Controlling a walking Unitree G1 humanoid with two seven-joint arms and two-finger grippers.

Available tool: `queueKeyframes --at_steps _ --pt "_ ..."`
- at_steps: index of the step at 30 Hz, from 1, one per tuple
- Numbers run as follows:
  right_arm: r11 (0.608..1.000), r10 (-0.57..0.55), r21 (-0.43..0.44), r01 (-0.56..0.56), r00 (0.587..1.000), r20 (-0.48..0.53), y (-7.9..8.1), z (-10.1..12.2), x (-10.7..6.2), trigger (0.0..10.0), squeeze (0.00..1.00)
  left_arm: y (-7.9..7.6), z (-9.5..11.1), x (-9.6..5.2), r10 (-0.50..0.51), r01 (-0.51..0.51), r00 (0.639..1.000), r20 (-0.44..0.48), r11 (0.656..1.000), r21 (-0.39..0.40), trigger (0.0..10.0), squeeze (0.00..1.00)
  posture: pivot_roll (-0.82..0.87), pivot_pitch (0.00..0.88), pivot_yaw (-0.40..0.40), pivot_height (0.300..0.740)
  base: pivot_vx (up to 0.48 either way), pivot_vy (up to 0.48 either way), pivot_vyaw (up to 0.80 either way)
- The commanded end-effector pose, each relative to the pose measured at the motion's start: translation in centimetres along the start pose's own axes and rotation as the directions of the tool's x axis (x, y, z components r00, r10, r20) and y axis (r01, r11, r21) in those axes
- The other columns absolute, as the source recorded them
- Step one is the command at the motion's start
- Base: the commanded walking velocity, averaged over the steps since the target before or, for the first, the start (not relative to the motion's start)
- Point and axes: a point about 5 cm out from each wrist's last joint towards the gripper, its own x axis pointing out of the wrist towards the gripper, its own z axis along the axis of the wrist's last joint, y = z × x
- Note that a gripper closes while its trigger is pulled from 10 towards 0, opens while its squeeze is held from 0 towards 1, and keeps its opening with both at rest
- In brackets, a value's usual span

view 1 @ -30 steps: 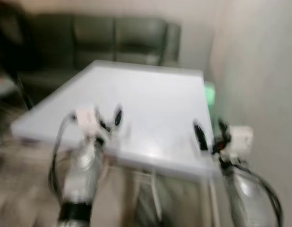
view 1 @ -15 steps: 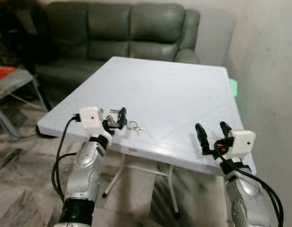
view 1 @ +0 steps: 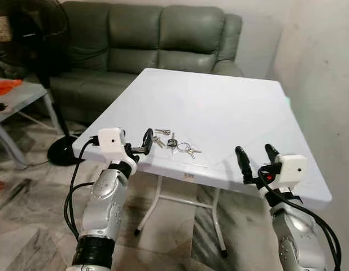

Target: Hang keys on a hook

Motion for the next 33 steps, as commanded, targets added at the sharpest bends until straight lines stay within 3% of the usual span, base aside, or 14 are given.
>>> queueKeyframes --at_steps 1,14,25,33 --pt "1.000 0.028 0.008 -0.028 0.999 0.022 0.8 0.5 0.5 10.0 0.00 1.0 0.2 -0.2 0.030 -0.030 1.000 0.004 1.000 0.009 10.0 0.00 0.01 0.000 -0.035 0.740 0.000 0.469 0.00" --pt "0.999 0.033 0.008 -0.033 0.999 0.021 0.9 0.6 0.5 10.0 0.00 0.9 0.1 -0.2 0.030 -0.030 1.000 -0.001 1.000 0.003 10.0 0.00 0.01 0.000 -0.039 0.740 0.000 0.472 0.00" --pt "0.999 0.041 0.006 -0.041 0.999 0.013 0.9 0.5 0.3 10.0 0.00 0.4 -0.3 -0.4 0.009 -0.009 1.000 -0.007 1.000 -0.025 10.0 0.00 0.01 0.000 -0.042 0.740 0.000 0.000 0.00" --pt "0.999 0.040 0.009 -0.040 0.999 0.001 1.0 0.2 0.0 10.0 0.00 0.8 -0.8 -0.7 0.025 -0.026 0.999 -0.040 0.999 -0.021 10.0 0.00 0.02 0.000 -0.042 0.740 0.000 0.000 0.00"
